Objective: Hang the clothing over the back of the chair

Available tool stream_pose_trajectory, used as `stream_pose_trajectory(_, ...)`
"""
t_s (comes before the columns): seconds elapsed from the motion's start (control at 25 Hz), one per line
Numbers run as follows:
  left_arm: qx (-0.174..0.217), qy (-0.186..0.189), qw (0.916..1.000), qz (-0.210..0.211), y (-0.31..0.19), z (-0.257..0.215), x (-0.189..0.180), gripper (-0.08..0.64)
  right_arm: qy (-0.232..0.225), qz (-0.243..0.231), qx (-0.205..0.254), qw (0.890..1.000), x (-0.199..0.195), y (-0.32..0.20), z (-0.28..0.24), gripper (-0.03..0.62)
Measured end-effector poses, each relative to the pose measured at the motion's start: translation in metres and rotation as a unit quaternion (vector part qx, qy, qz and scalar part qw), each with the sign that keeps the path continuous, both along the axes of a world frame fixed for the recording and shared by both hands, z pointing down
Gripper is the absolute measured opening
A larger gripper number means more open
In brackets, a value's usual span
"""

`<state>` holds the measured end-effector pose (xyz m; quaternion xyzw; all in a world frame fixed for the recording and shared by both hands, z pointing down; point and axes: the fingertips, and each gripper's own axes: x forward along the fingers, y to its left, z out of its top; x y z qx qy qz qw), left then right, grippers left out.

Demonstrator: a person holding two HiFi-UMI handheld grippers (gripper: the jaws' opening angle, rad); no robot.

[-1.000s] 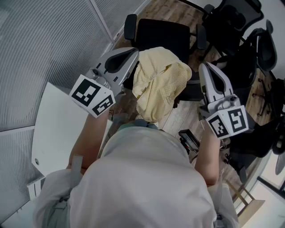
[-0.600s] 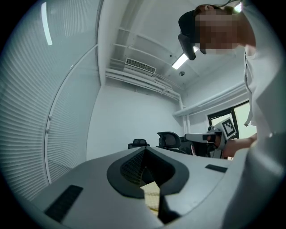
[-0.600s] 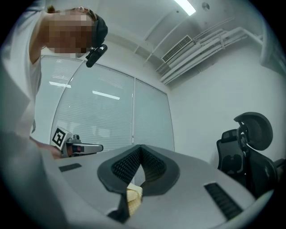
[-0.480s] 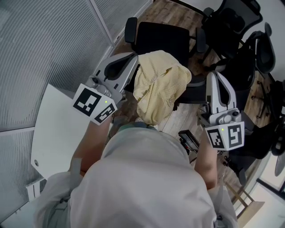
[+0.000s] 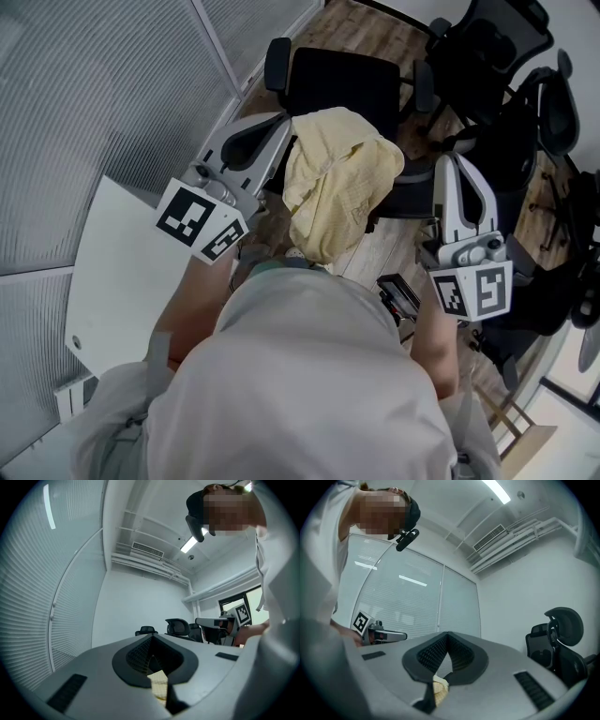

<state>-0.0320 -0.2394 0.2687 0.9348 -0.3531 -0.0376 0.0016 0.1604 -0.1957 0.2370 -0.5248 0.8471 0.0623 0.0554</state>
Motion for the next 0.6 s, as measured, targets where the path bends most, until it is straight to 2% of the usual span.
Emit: stream_pose_trajectory(0.6, 0.009, -0.002, 1.0, 0.0, 0.0026, -0.0031, 0.0024, 0.012, 0.004, -0.001, -0.001, 1.0, -0.0031, 0.0027, 0.0009, 0.02)
